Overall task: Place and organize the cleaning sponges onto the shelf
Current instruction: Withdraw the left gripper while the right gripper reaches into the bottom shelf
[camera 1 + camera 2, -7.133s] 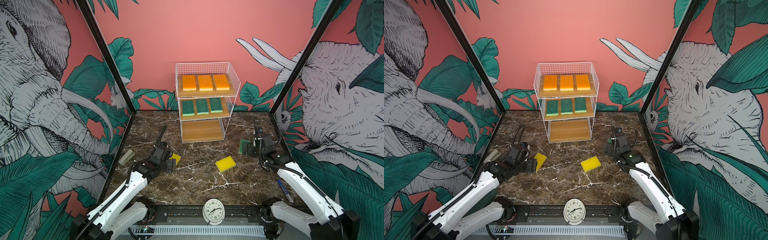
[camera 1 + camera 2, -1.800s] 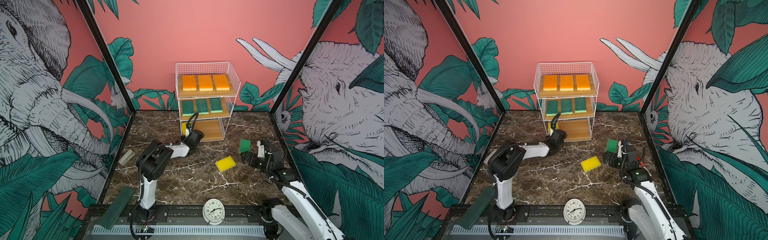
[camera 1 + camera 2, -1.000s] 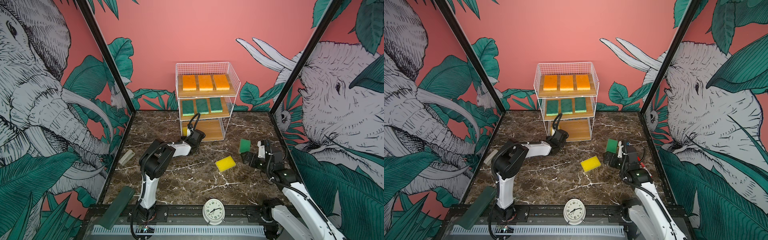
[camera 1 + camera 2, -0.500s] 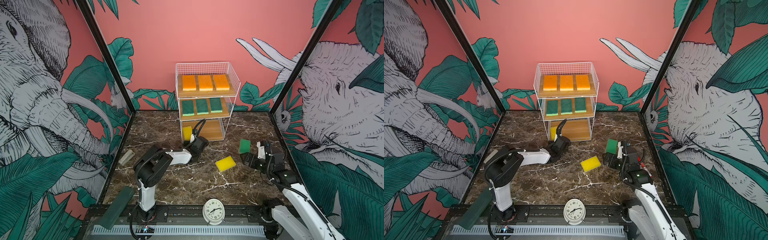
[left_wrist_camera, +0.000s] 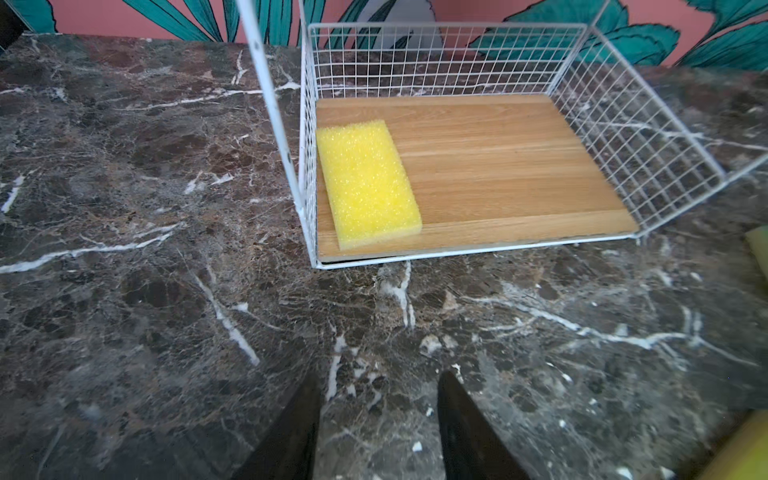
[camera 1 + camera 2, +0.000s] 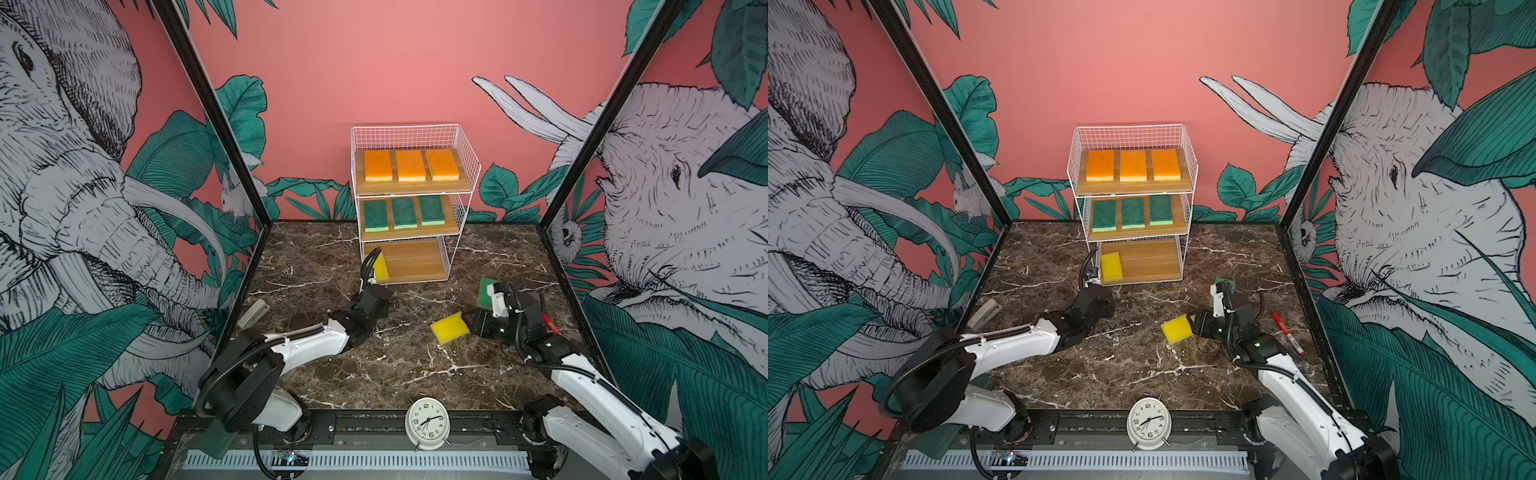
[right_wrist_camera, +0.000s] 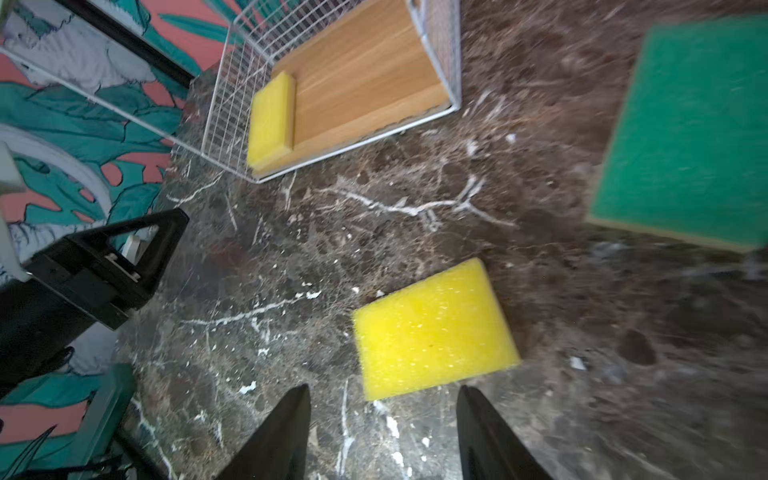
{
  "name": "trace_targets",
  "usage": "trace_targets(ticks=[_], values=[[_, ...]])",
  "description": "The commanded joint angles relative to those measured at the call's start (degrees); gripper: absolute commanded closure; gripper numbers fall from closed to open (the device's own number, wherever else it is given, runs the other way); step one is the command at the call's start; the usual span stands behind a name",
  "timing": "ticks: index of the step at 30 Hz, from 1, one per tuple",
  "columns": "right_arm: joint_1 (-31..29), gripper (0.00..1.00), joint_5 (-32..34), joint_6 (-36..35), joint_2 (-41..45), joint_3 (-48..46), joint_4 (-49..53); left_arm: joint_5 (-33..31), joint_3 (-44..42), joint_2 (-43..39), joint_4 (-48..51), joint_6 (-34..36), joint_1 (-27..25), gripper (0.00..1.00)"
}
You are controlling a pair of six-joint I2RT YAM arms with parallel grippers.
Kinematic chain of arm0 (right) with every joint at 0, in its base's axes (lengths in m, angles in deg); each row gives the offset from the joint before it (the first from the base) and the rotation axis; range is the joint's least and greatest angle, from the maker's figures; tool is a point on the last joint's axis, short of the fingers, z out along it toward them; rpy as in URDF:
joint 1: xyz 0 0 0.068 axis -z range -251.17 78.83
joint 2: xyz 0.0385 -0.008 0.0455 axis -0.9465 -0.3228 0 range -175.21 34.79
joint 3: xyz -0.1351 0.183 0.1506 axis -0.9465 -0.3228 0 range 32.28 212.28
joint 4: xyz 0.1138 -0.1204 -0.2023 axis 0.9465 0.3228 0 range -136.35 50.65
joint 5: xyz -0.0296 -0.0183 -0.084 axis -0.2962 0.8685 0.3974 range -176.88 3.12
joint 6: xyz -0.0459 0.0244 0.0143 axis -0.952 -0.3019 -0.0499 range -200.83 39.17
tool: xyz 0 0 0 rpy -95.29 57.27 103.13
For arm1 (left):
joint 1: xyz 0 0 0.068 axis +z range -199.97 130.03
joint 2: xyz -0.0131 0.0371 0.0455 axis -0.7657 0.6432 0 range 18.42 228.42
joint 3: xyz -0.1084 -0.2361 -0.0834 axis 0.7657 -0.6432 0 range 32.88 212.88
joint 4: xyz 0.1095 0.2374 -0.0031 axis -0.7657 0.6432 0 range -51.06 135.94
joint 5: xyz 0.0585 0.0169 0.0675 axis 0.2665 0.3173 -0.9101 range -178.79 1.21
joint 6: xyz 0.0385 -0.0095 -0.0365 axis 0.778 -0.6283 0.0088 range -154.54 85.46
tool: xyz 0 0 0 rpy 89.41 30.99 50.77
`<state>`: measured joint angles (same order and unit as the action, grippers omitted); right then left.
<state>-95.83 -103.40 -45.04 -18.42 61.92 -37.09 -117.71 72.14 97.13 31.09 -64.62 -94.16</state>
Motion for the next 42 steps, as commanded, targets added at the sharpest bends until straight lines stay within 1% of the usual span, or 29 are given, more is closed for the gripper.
trace_targets(ticks=[1, 2, 4, 6, 10, 13, 16, 20, 25, 29, 31, 37, 42], values=[[-4.5, 0.47, 1.0, 3.9, -5.8, 1.4, -11.1, 4.8, -3.6, -6.9, 5.6, -2.1, 2.8, 0.54], [-5.4, 0.48, 0.6, 5.0, -7.8, 1.6, -13.4, 5.7, -4.3, -8.9, 6.7, -2.6, 3.6, 0.55], [-7.0, 0.52, -1.0, 8.3, -13.1, 1.9, -20.3, 7.4, -5.3, -12.8, 10.3, -3.1, 7.0, 0.55], [-8.8, 0.55, -1.2, 10.5, -17.8, 3.0, -25.5, 8.4, -5.5, -16.3, 13.3, -2.7, 8.8, 0.55], [-13.5, 0.61, 1.3, 12.3, -27.3, 7.1, -31.5, 11.2, -6.6, -22.0, 17.0, -2.1, 12.5, 0.55], [-15.4, 0.64, 0.9, 14.4, -33.2, 10.4, -36.5, 15.2, -8.2, -24.8, 18.6, -2.3, 16.5, 0.56], [-16.8, 0.67, 1.5, 15.4, -37.8, 14.3, -38.6, 17.9, -9.7, -27.1, 19.2, -2.3, 19.4, 0.57], [-17.9, 0.7, 2.9, 16.8, -43.5, 17.6, -43.0, 19.0, -10.0, -29.3, 19.7, -1.3, 20.5, 0.58], [-18.1, 0.73, 3.2, 21.5, -50.7, 20.7, -50.4, 19.9, -9.9, -30.9, 19.8, -0.7, 21.7, 0.59], [-18.1, 0.75, 4.4, 22.9, -55.4, 23.8, -51.8, 20.7, -10.1, -32.3, 19.4, -0.7, 22.5, 0.59], [-18.1, 0.75, 4.8, 22.4, -57.2, 26.0, -51.0, 21.0, -10.0, -32.8, 19.6, -0.3, 22.7, 0.59], [-18.0, 0.68, 7.5, 18.3, -59.7, 32.7, -43.6, 21.0, -9.3, -33.1, 19.9, 1.1, 23.3, 0.59], [-17.8, 0.56, 9.3, 17.1, -63.2, 36.7, -41.2, 21.3, -8.5, -32.8, 19.8, 2.1, 23.5, 0.59]])
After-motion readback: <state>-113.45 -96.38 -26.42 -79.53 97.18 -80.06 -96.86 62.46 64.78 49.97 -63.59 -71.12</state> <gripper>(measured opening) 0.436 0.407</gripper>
